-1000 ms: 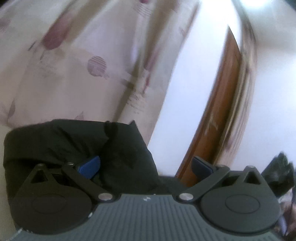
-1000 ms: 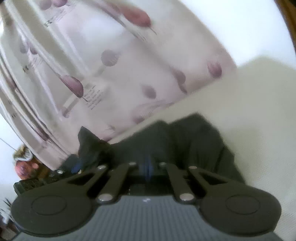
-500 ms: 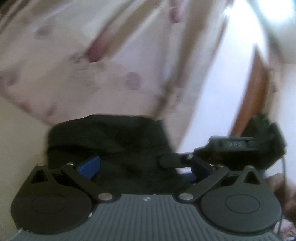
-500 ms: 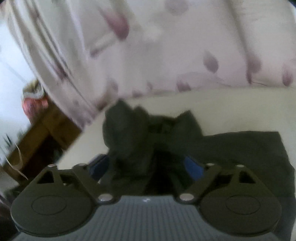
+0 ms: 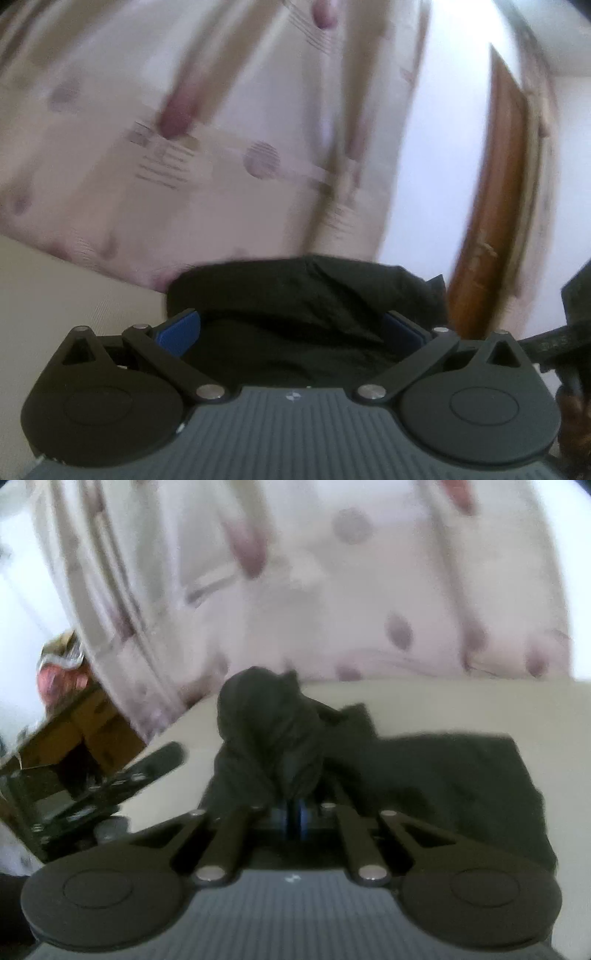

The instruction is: Fold large clothes

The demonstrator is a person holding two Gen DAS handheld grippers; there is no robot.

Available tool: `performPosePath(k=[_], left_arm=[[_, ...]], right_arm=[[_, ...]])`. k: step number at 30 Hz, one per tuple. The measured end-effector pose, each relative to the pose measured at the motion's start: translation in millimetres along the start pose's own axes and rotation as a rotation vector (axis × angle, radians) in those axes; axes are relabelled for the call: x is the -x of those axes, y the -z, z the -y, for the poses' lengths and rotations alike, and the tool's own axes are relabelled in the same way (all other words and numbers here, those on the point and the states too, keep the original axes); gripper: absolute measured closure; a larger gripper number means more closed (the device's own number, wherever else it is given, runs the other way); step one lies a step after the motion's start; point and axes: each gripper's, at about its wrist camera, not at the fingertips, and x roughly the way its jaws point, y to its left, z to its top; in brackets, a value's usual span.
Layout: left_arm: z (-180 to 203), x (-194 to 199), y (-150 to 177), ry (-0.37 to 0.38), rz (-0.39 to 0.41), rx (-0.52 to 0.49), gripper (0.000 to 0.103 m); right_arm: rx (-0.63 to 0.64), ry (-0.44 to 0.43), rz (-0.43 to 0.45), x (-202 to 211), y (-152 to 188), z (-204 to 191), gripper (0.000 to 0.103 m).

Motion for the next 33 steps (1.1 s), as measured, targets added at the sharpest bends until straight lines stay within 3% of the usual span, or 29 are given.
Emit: performPosePath(k=[3,6,7,9,11,12,14,15,16,18,19,20,21,24,26,27,30,33], left_arm=[[20,-26,8,0.060,-0.060,-0.011,0.000],[45,-47,28,0.059,-0.086,-0.179,0.000],[45,-49,34,0.081,-0.080,-0.188,0.000],[38,-47,38,0.153,-0.047,-0.136,0.000],[32,-49,40,0.194,-0.029,-0.090,0.000],[31,-50,41,0.195,-0.030,-0.082,0.000],[32,-44,43,0.200,-0.017,-0.077,0.000],[31,-42,44,0.201,-0.008,-0.079,0.000],[31,-40,44,0.196,-0.001,-0.078,0.000],[27,-38,45,0.185,0.010,-0.059,0.000],[25,-31,47,0.177,0.017,-0.047,0.000],[22,-26,49,0.166,0.025,-0.034,0.000],[19,-25,50,0.156,0.035,-0.016,0.000],[10,-21,50,0.130,0.055,0.019,0.000],[4,-15,49,0.107,0.087,0.031,0.000],[1,-14,50,0.107,0.088,0.041,0.000],[-1,-18,53,0.139,0.059,0.046,0.000],[6,-19,56,0.165,0.063,0.010,0.000]], right_arm=[[-0.087,0.025,0.073,32,15,21,0.103],[-0.203,0.071,0.122,51,35,53,0.103],[-0.243,0.083,0.147,58,41,62,0.103],[-0.327,0.134,0.201,71,48,82,0.099],[-0.405,0.138,0.190,74,48,102,0.095],[-0.450,0.123,0.183,71,47,111,0.088],[-0.480,0.088,0.140,56,41,119,0.053],[-0.479,0.093,0.110,45,36,118,0.022],[-0.455,0.091,0.092,35,32,112,0.017],[-0.406,0.092,0.017,10,23,99,0.022],[-0.369,0.089,-0.003,-3,16,90,0.055],[-0.324,0.073,-0.027,-11,12,82,0.077],[-0.272,0.064,-0.047,-24,3,71,0.089],[-0.221,-0.043,-0.060,-52,-18,50,0.091],[-0.229,-0.248,-0.009,-58,-30,40,0.091],[-0.228,-0.311,0.000,-61,-34,39,0.092],[-0.352,-0.190,-0.079,-91,-30,78,0.091],[-0.418,-0.216,-0.119,-104,-20,94,0.086]])
